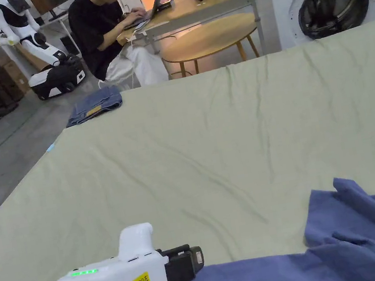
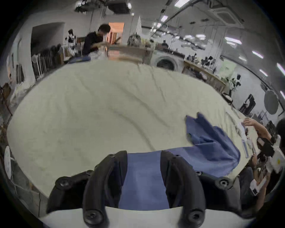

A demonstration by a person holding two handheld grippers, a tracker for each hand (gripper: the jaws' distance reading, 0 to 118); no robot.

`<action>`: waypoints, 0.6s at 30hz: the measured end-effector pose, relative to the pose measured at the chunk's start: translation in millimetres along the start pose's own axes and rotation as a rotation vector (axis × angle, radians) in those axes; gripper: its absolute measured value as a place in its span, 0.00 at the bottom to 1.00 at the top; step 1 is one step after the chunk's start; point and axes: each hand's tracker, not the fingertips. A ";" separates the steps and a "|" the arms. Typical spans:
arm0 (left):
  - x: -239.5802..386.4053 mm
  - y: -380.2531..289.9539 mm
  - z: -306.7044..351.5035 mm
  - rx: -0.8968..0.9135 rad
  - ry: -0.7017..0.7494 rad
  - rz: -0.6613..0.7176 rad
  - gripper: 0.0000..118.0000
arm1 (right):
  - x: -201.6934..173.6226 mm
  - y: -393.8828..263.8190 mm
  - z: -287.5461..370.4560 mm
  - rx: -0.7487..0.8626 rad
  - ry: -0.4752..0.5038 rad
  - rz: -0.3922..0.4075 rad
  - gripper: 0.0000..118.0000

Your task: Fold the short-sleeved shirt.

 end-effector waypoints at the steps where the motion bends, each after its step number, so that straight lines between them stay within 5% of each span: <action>1: -5.0 2.5 -15.2 -0.019 0.017 0.019 0.36 | 3.1 -2.0 -1.1 -0.008 -0.008 -0.006 0.00; 10: -12.9 -7.2 -85.1 -0.202 0.081 0.060 0.31 | 31.6 -15.1 -10.6 -0.065 -0.069 -0.076 0.00; 13: -3.7 -10.7 -89.0 -0.249 0.058 0.018 0.00 | 34.5 -16.3 -9.1 -0.069 -0.089 -0.073 0.00; 18: 2.8 -15.8 -90.5 -0.244 0.096 0.003 0.00 | 40.1 -12.0 -2.3 -0.066 -0.117 -0.063 0.03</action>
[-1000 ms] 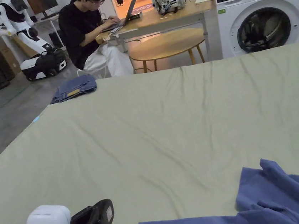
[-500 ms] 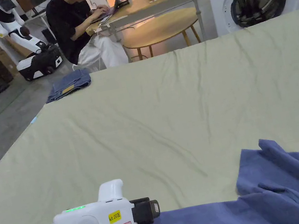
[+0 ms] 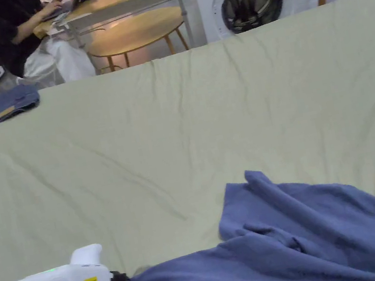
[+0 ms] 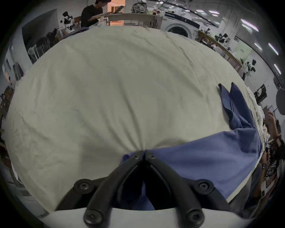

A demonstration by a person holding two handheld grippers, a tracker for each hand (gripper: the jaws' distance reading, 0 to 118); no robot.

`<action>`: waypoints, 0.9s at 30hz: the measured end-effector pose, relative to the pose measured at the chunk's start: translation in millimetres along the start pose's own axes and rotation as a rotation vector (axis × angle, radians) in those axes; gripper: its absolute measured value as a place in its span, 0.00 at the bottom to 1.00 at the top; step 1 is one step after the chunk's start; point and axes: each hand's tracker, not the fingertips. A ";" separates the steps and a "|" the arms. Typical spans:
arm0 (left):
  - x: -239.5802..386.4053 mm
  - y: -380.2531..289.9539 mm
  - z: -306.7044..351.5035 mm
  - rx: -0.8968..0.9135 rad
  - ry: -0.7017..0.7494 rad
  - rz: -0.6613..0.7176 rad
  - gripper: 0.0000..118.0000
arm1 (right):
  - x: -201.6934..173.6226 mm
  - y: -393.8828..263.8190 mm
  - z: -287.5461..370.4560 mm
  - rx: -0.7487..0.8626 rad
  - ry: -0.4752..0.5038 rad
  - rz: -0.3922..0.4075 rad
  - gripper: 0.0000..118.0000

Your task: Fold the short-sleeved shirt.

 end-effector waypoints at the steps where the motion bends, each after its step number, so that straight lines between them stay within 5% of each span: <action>1: 1.0 0.6 0.3 -0.007 0.001 -0.011 0.00 | 2.1 1.3 1.0 -0.011 -0.013 -0.001 0.18; 2: 2.4 1.2 -0.5 -0.012 0.003 -0.021 0.00 | 5.3 2.2 -0.3 -0.050 -0.026 -0.008 0.44; 3: 3.9 0.9 -1.1 -0.014 0.005 -0.025 0.00 | 3.7 4.3 0.3 -0.094 -0.030 -0.018 0.56; 7: 7.5 -4.1 2.7 0.002 0.020 -0.035 0.00 | 21.1 -25.9 -38.7 -0.230 -0.031 -0.130 0.57; 9: 7.1 -7.2 4.6 0.015 0.020 -0.036 0.00 | 30.3 -42.6 -63.2 -0.334 -0.026 -0.237 0.48; 11: 6.4 -8.3 6.0 0.024 0.012 -0.024 0.00 | 39.1 -59.4 -76.9 -0.371 0.035 -0.357 0.09; 14: 0.4 -10.4 6.4 0.040 -0.004 0.002 0.00 | 38.6 -65.6 -73.5 -0.326 0.053 -0.420 0.05; 18: -9.7 -22.3 31.5 0.193 -0.086 -0.004 0.00 | 30.4 -43.7 -54.5 -0.268 0.047 -0.339 0.04; 27: -22.6 1.3 236.6 0.720 -0.153 0.000 0.00 | -17.1 80.2 -18.6 0.025 0.206 -0.188 0.04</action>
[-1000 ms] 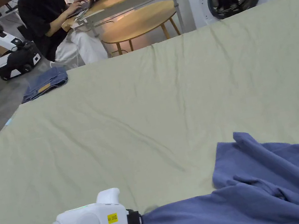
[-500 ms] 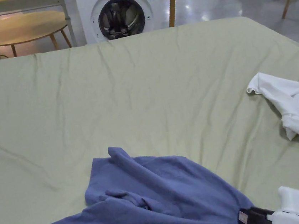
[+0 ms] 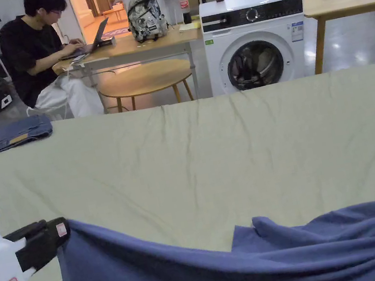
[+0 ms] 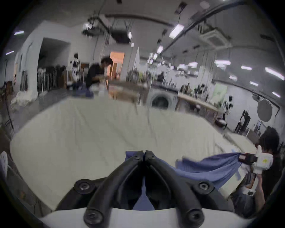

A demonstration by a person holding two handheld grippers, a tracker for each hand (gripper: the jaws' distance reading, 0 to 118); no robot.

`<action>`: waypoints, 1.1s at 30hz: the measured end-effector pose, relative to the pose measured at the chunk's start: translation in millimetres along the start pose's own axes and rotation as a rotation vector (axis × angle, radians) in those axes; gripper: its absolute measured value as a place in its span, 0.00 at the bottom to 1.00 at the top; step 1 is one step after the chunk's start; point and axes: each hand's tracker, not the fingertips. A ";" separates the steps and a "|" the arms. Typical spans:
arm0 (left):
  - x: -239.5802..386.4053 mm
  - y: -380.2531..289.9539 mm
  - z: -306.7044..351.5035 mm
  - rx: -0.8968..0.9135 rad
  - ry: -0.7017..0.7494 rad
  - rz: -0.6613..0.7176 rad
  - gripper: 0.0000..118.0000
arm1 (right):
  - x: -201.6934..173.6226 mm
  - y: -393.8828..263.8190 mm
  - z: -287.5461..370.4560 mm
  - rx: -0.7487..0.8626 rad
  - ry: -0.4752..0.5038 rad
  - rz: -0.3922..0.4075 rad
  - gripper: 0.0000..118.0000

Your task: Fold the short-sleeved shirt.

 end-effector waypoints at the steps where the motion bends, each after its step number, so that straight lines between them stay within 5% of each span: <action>1: -12.0 17.2 6.9 0.069 -0.020 0.021 0.00 | -8.7 15.3 -1.4 0.029 0.005 0.015 0.04; 15: -2.6 177.2 7.6 0.370 -0.022 -0.016 0.00 | -103.8 220.1 -28.8 0.281 0.016 0.230 0.04; 22: 15.8 233.9 -45.0 0.371 0.009 -0.065 0.00 | -134.9 304.9 -62.2 0.326 -0.019 0.263 0.04; 33: 14.9 267.2 -132.5 0.337 0.017 -0.047 0.00 | -125.3 353.9 -154.1 0.263 -0.073 0.228 0.04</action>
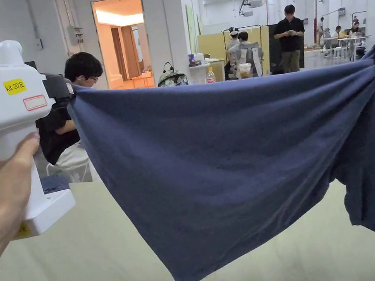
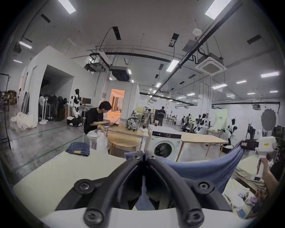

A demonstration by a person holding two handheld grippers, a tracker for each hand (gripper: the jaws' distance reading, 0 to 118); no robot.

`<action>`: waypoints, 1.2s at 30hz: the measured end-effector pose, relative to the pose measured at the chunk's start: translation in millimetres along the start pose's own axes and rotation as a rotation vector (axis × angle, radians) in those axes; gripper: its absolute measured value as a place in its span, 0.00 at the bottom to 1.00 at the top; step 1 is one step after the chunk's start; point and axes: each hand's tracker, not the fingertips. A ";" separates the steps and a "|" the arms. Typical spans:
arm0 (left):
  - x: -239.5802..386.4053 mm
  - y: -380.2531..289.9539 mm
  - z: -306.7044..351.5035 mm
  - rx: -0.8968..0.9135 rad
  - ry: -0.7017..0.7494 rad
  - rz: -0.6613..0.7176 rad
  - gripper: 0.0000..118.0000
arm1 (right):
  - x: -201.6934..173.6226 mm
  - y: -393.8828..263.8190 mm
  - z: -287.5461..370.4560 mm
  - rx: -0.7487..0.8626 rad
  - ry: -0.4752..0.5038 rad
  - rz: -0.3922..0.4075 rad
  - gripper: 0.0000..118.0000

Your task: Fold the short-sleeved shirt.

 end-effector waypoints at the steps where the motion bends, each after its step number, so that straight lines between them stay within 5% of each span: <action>1: 0.4 -9.3 -7.5 -0.018 0.009 -0.002 0.00 | -0.9 1.7 14.2 -0.015 -0.007 -0.005 0.04; 6: -7.1 -79.6 -20.0 -0.170 0.023 -0.004 0.00 | 16.5 -33.7 2.8 -0.127 0.006 -0.020 0.04; 9: -16.6 -132.0 -5.2 -0.190 0.010 0.075 0.00 | 36.3 -125.1 -36.1 -0.196 0.019 -0.045 0.04; 15: -20.3 -227.5 92.4 -0.324 -0.019 0.094 0.00 | 61.2 -235.7 70.3 -0.252 0.004 -0.032 0.04; 22: -12.4 -324.5 229.8 -0.432 0.082 0.088 0.00 | 82.8 -391.5 214.6 -0.447 -0.076 -0.130 0.04; 28: -6.7 -378.5 283.7 -0.588 0.127 0.175 0.00 | 101.8 -467.9 268.6 -0.593 -0.118 -0.239 0.04; 32: -24.9 -407.0 299.2 -0.610 0.155 0.212 0.00 | 103.5 -479.0 275.2 -0.584 -0.136 -0.233 0.04; 34: -28.9 -411.0 301.6 -0.611 0.128 0.233 0.00 | 102.0 -475.8 272.1 -0.556 -0.150 -0.203 0.11; 36: -30.9 -409.7 300.5 -0.621 0.117 0.217 0.27 | 97.6 -473.9 276.1 -0.551 -0.208 -0.139 0.40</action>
